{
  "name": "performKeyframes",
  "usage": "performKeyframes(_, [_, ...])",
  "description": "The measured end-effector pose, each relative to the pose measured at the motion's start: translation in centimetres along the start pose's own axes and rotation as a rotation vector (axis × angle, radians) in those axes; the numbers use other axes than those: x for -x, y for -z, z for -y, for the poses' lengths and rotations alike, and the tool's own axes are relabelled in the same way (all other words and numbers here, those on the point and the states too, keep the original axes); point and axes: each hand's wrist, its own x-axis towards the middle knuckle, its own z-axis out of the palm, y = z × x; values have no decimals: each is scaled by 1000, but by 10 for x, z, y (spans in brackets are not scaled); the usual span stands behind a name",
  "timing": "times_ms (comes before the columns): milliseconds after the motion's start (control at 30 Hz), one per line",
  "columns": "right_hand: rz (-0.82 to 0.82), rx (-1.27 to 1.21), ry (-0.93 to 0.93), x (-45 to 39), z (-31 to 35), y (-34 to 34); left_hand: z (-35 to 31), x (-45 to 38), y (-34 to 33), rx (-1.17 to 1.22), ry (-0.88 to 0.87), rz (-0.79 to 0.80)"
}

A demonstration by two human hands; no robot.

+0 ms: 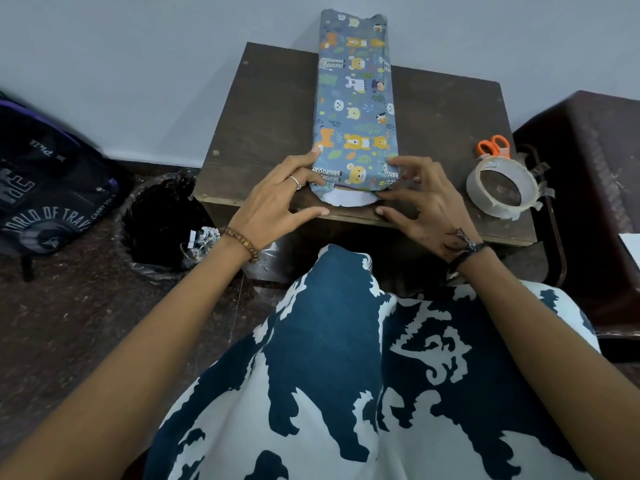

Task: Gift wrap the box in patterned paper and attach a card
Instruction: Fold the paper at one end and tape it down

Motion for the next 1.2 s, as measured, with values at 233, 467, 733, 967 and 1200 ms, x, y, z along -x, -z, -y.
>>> performKeyframes(233, [-14, 18, -1, -1, 1, -1, -4, -1, -4, -10, -6, -102])
performKeyframes(467, [-76, 44, -7, -1, 4, -5, -6, -2, -14, 6, 8, -223])
performKeyframes(733, [-248, 80, -49, -2, 13, -16, -12, -4, -17, 15, 82, -273])
performKeyframes(967, [-263, 23, -80, -4, 14, -18, -10, -3, -16, -165, 37, -198])
performKeyframes(1200, [-324, 0, -66, -3, 11, -21, -10, -5, -25, -207, 31, -333])
